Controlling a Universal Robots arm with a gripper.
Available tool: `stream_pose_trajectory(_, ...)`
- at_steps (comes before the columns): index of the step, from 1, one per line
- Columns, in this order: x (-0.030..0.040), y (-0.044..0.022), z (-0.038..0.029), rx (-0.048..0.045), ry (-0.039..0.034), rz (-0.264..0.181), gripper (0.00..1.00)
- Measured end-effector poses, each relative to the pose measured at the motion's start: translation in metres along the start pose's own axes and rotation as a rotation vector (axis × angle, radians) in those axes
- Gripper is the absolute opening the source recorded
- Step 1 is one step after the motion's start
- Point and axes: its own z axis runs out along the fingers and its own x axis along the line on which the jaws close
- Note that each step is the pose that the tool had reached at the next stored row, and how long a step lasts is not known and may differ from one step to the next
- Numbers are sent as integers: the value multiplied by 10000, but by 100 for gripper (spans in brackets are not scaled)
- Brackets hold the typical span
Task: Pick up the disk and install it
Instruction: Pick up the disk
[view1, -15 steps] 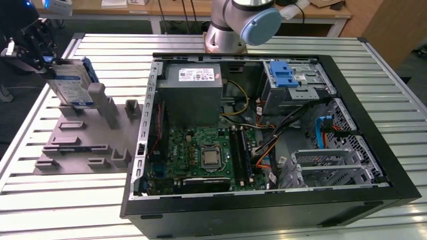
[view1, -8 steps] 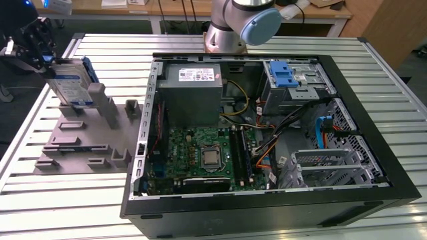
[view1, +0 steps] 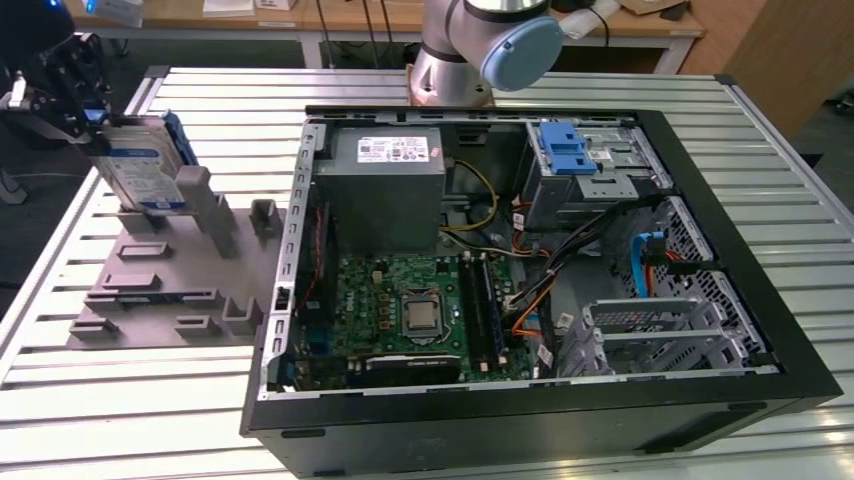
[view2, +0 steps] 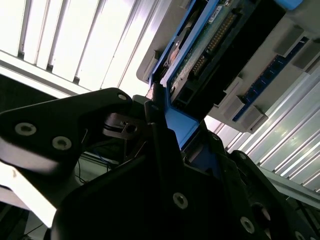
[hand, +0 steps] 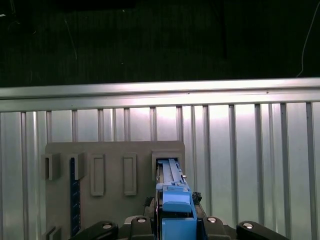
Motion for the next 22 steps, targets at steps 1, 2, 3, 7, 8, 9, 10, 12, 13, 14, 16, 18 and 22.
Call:
stream_pose_trajectory(1,0,0,-1,0,-1,0,36)
stream_pose_trajectory(2,0,0,-3,-1,0,0,36)
stream_pose_trajectory(3,0,0,-5,-1,0,0,36)
stream_pose_trajectory(7,0,0,-13,-2,1,0,36)
stream_pose_trajectory(8,0,0,-16,-2,1,0,36)
stream_pose_trajectory(9,0,0,-18,-2,0,0,36)
stream_pose_trajectory(10,0,0,-21,-1,0,0,36)
stream_pose_trajectory(12,0,0,-27,-2,0,0,36)
stream_pose_trajectory(13,0,0,-29,-1,0,0,36)
stream_pose_trajectory(14,0,0,-31,0,0,0,36)
stream_pose_trajectory(16,0,0,-70,-1,0,0,36)
stream_pose_trajectory(18,-1,0,-74,-1,0,0,36)
stream_pose_trajectory(22,-1,0,-82,-1,0,0,36)
